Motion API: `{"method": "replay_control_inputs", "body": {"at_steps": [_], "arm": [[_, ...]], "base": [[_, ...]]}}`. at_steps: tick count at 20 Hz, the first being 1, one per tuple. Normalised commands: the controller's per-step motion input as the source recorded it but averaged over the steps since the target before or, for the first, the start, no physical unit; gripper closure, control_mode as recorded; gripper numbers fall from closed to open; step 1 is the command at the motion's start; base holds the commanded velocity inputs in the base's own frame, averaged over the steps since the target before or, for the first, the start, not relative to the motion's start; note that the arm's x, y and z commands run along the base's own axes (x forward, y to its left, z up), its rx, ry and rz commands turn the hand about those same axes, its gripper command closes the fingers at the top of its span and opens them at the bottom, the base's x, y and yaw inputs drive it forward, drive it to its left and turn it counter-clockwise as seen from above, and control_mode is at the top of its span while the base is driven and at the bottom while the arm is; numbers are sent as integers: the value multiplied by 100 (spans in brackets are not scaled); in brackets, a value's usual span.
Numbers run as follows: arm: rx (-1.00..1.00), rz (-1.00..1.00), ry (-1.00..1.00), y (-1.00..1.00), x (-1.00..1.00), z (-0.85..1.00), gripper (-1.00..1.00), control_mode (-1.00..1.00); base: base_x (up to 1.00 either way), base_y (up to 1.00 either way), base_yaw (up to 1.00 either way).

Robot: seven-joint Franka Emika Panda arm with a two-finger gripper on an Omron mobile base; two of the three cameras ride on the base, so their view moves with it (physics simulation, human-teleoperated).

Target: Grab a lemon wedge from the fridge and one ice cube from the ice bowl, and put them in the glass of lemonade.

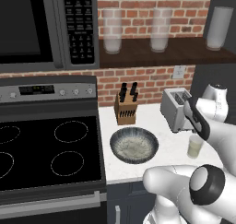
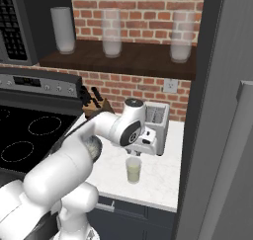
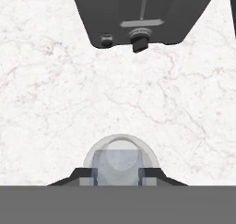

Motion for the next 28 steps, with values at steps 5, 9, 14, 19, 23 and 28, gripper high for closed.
{"method": "replay_control_inputs", "body": {"at_steps": [5,9,14,19,23,28], "arm": [[0,0,0,0,-1,-16,100,-100],[0,0,-4,0,-26,0,100,-100],[0,0,-4,0,-18,0,100,-100],[0,0,0,0,7,0,100,-100],[0,0,0,0,5,0,100,-100],[0,0,0,0,0,0,100,-100]], "base": [[0,0,0],[0,0,0],[0,0,0],[0,0,0],[0,0,0],[0,0,0]]}}
